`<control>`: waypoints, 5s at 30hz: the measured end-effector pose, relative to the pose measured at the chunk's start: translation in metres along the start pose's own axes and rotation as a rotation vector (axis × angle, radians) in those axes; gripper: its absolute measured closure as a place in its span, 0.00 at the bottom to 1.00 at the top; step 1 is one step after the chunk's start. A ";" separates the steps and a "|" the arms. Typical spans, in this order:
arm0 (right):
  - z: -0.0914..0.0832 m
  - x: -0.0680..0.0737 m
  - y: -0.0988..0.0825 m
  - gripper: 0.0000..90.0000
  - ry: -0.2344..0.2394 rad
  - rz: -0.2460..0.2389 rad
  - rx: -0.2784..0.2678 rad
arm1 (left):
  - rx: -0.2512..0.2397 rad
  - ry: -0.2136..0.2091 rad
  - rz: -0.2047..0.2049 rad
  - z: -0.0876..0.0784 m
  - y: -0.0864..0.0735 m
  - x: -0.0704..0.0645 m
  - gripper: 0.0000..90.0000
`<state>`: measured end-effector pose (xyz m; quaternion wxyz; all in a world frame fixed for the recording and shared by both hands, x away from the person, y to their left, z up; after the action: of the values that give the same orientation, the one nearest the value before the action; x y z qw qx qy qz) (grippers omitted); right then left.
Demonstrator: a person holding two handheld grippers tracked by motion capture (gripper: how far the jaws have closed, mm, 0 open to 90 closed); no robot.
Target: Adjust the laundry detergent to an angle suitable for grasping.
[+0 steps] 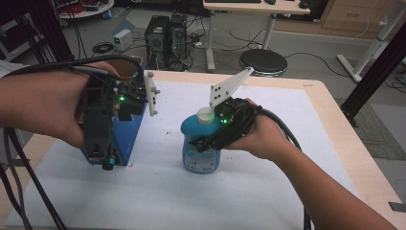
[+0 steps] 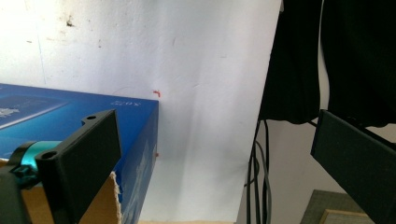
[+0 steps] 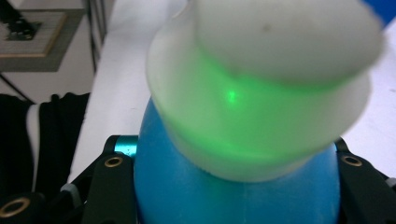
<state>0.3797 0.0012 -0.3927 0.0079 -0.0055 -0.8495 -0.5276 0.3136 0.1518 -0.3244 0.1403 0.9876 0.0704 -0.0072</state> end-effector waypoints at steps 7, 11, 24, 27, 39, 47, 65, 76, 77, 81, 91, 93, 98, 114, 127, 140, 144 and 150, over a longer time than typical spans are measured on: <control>0.008 0.011 -0.003 0.48 0.056 -0.014 -0.023 | 0.006 -0.006 0.001 0.002 0.001 0.000 0.02; 0.010 0.018 -0.007 0.48 0.086 -0.017 -0.024 | 0.004 -0.005 0.004 0.002 0.002 0.000 0.02; 0.012 0.029 -0.009 0.48 0.121 -0.043 -0.052 | 0.003 -0.009 0.013 0.003 0.004 0.000 0.02; 0.012 0.029 -0.009 0.48 0.120 -0.041 -0.065 | 0.002 -0.008 0.011 0.003 0.005 0.000 0.02; 0.010 0.027 -0.005 0.37 0.081 -0.060 -0.066 | 0.004 -0.007 0.018 0.003 0.008 0.001 0.02; 0.001 0.027 0.001 0.35 0.076 -0.061 -0.104 | 0.004 -0.007 0.018 0.004 0.010 0.001 0.02; -0.012 0.031 0.010 0.25 0.077 -0.050 -0.171 | 0.016 -0.010 0.019 0.002 0.012 0.002 0.02; -0.018 0.032 0.016 0.18 0.074 0.010 -0.214 | 0.018 -0.010 0.019 0.002 0.013 0.003 0.02; -0.019 0.031 0.017 0.15 0.071 0.017 -0.223 | 0.020 -0.010 0.018 0.002 0.013 0.003 0.02; -0.023 0.031 0.019 0.15 0.078 0.053 -0.248 | 0.019 -0.010 0.014 0.002 0.014 0.003 0.02; -0.034 0.026 0.022 0.14 0.017 0.038 -0.281 | 0.021 -0.013 0.017 0.003 0.016 0.004 0.02; -0.036 0.025 0.021 0.14 0.003 0.049 -0.273 | 0.023 -0.015 0.019 0.004 0.017 0.005 0.02; -0.039 0.020 0.016 0.02 -0.056 0.051 -0.238 | 0.021 -0.017 0.019 0.005 0.018 0.005 0.02; -0.057 0.026 0.008 0.01 0.012 0.138 -0.146 | 0.021 -0.019 0.022 0.005 0.021 0.006 0.02; -0.104 0.013 0.010 0.01 -0.090 0.105 0.103 | 0.020 -0.023 0.042 0.009 0.028 0.009 0.02; -0.153 0.004 0.004 0.01 -0.114 0.085 0.501 | 0.030 -0.025 0.040 0.009 0.032 0.014 0.02; -0.161 0.001 -0.002 0.01 -0.110 0.090 0.579 | 0.029 -0.023 0.042 0.009 0.035 0.016 0.02; -0.168 -0.002 -0.005 0.01 -0.094 0.076 0.683 | 0.037 -0.024 0.039 0.009 0.037 0.020 0.02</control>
<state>0.3830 -0.1520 -0.3227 -0.0101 -0.0585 -0.9756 -0.2115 0.3390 0.1172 -0.3232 0.1230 0.9910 0.0492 -0.0177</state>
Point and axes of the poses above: each handheld gripper's, and its own axes: z roughly forward along the jaws, y roughly out of its top, x roughly to its left, the point moved 9 cm from there along z, roughly forward along the jaws, and after that the axes turned 14 degrees about -x, right-handed, at the moved point
